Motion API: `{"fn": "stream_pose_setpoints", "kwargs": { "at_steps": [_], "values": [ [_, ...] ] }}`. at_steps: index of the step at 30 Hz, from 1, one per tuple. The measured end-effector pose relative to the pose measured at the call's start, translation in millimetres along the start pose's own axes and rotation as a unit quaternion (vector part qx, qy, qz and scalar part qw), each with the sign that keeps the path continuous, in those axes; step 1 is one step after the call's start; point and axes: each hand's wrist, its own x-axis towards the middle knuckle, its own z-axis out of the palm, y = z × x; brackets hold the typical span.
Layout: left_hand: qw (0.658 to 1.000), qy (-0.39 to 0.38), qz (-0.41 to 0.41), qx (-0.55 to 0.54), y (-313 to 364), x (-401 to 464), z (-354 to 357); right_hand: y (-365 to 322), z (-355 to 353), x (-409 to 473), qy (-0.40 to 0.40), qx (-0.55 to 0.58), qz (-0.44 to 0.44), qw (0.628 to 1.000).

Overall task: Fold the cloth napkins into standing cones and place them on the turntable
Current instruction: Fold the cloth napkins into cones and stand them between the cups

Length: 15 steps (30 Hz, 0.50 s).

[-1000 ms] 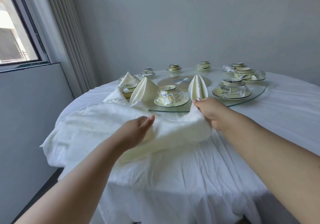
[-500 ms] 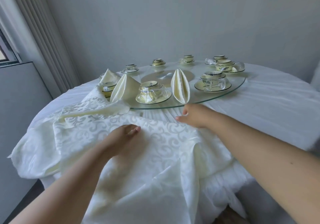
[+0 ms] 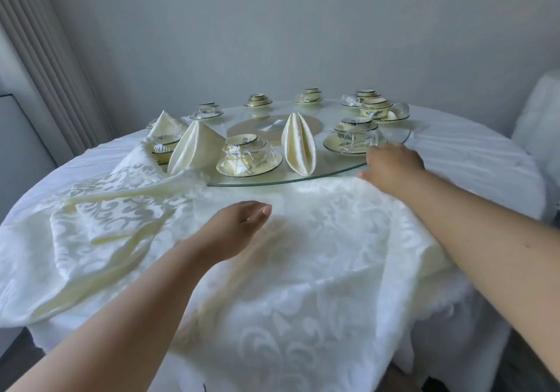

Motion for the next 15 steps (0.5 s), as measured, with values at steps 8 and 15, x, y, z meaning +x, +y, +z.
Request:
{"fn": "stream_pose_setpoints", "kwargs": {
  "at_steps": [8, 15],
  "values": [
    [0.995, -0.078, 0.066, 0.001, -7, -8, 20, -62, -24, -122, -0.238, 0.324, -0.349, 0.847],
    [0.981, -0.086, -0.017, -0.173, -11, -16, 9, -76, 0, -157, -0.266, 0.374, -0.373, 0.806]
  ]
}}
